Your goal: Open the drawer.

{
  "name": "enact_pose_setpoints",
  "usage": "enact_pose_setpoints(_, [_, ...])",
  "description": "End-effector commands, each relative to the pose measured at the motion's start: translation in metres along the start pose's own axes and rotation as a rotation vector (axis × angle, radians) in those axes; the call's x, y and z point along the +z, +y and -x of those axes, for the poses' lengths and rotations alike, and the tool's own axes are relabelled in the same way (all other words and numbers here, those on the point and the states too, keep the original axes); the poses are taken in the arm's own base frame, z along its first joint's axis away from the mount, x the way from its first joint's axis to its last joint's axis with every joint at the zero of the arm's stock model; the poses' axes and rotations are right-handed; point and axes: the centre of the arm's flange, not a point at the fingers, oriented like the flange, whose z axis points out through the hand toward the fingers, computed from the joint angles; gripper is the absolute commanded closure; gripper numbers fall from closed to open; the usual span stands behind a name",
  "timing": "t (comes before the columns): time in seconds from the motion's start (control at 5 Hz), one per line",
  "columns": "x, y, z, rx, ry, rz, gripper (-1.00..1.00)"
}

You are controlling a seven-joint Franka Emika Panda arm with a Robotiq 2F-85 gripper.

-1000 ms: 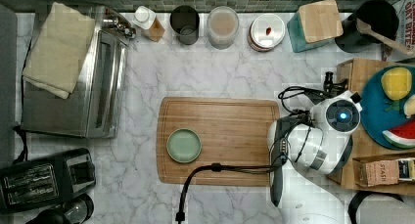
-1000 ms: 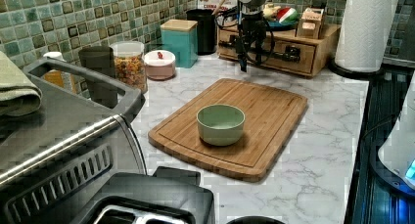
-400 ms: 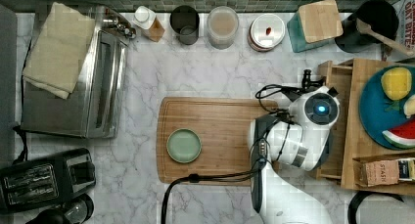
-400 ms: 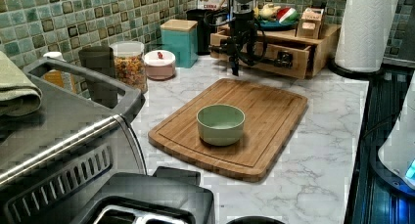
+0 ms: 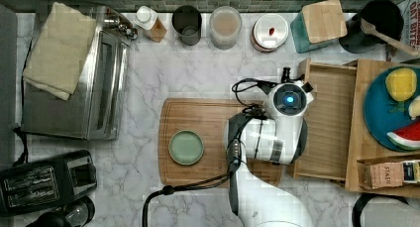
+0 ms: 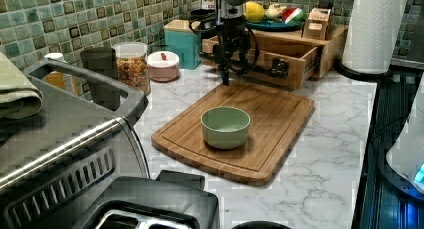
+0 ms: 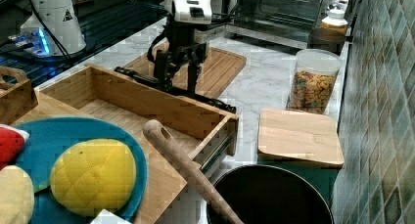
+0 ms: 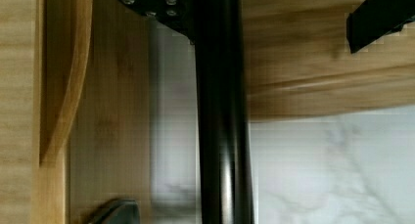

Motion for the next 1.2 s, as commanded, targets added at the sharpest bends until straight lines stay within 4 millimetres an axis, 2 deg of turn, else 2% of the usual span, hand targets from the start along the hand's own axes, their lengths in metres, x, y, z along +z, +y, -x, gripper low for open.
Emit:
enact_pose_setpoints(0.2, [-0.038,-0.122,0.019,0.068,0.076,-0.106,-1.0])
enact_pose_setpoints(0.4, [-0.042,-0.123,0.034,0.108,0.146,-0.181,-1.0])
enact_pose_setpoints(1.2, [-0.042,-0.123,0.034,0.109,0.146,-0.181,-1.0])
